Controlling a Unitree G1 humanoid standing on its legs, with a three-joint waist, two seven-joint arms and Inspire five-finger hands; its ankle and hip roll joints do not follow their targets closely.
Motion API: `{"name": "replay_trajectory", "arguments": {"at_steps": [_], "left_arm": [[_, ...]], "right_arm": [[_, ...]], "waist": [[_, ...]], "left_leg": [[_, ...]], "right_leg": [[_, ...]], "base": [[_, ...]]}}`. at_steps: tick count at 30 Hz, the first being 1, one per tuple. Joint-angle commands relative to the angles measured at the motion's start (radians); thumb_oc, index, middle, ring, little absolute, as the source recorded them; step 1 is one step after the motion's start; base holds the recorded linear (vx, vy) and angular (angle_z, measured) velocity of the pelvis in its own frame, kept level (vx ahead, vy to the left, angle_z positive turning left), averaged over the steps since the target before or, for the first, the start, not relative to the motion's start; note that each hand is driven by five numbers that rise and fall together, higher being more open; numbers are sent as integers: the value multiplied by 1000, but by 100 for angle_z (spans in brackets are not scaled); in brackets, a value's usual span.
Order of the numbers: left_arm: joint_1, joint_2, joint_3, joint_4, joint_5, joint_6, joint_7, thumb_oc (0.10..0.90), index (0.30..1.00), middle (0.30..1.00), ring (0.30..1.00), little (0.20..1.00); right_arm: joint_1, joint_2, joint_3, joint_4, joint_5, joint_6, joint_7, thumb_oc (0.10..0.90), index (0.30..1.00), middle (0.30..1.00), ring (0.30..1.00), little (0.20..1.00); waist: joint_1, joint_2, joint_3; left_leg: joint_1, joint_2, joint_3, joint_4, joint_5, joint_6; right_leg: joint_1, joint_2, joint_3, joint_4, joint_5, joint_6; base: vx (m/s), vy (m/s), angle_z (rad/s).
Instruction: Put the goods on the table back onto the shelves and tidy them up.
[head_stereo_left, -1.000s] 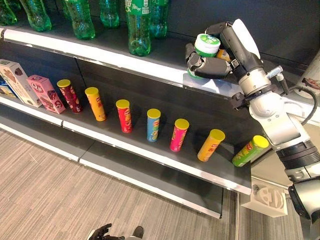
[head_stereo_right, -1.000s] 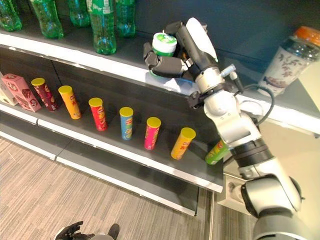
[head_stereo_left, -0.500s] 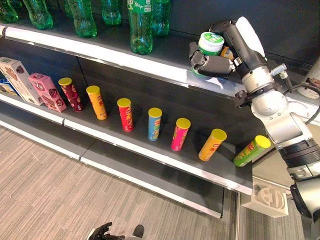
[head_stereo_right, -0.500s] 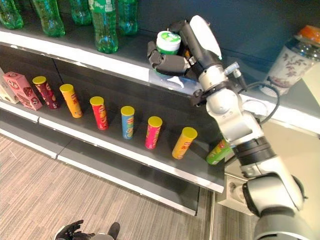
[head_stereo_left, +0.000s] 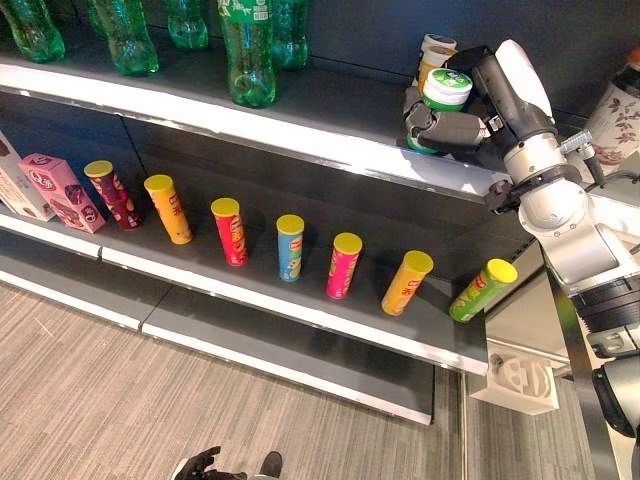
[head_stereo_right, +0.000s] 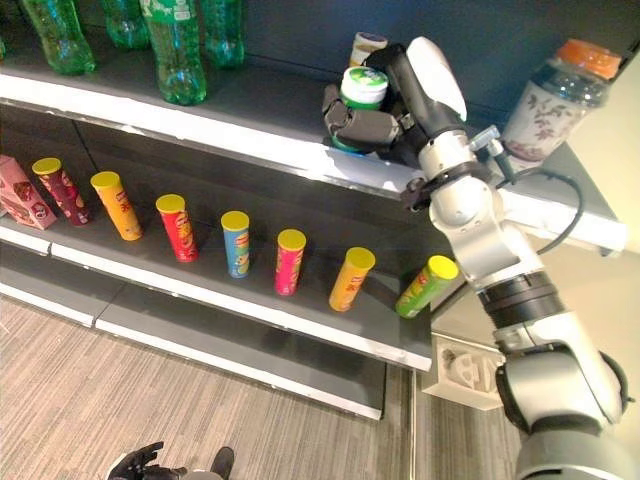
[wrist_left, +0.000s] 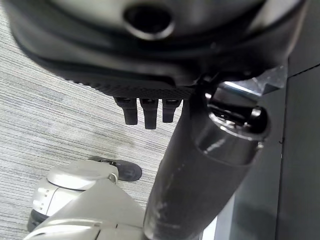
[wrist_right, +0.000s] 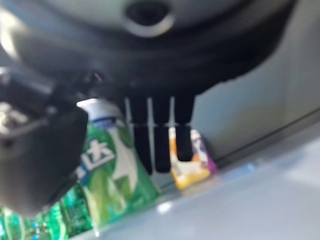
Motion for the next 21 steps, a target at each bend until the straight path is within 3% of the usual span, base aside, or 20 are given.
{"name": "replay_trajectory", "arguments": {"at_steps": [1,21], "left_arm": [[-41,36,-46,41,3,-37,5,800,900,900,900,900],[-40,38,-38,56,-2,-36,16,800,900,900,900,900]], "right_arm": [[-144,-57,0,-4,13,-41,-52,400,300,300,300,300],[-164,-20,33,-11,42,-45,-29,400,300,300,300,300]], "waist": [[24,-3,-59],[27,-11,-58]], "left_leg": [[55,8,129,2,-108,4],[62,7,138,2,-111,6]], "right_leg": [[-20,-12,-41,8,-31,8],[-15,-12,-37,8,-31,10]], "base": [[0,0,0],[0,0,0]]}}
